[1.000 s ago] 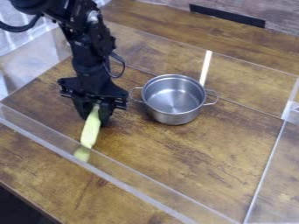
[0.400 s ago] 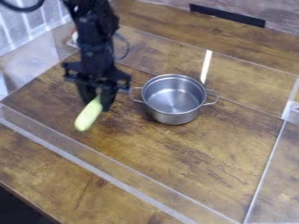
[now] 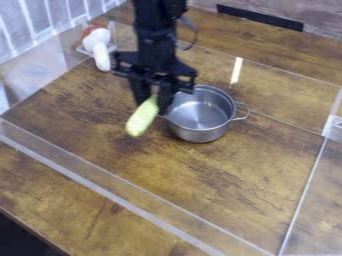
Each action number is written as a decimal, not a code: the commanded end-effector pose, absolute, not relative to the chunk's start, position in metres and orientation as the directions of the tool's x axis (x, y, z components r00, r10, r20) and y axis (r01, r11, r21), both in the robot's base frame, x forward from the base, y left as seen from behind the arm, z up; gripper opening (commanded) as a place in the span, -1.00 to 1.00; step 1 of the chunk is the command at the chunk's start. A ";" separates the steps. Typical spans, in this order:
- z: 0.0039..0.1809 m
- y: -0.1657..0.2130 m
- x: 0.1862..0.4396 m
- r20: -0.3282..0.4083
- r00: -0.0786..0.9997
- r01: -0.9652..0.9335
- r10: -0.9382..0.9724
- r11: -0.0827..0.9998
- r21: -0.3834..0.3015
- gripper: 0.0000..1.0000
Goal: Move the green spoon to the right
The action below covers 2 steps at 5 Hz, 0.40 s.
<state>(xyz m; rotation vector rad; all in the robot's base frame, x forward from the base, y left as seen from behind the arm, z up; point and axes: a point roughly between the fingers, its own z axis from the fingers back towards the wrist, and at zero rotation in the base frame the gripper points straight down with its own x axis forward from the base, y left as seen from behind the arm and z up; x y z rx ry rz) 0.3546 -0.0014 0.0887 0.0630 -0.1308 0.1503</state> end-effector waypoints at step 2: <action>0.160 -0.052 0.374 0.226 0.965 -0.153 0.137 0.986 0.059 -1.00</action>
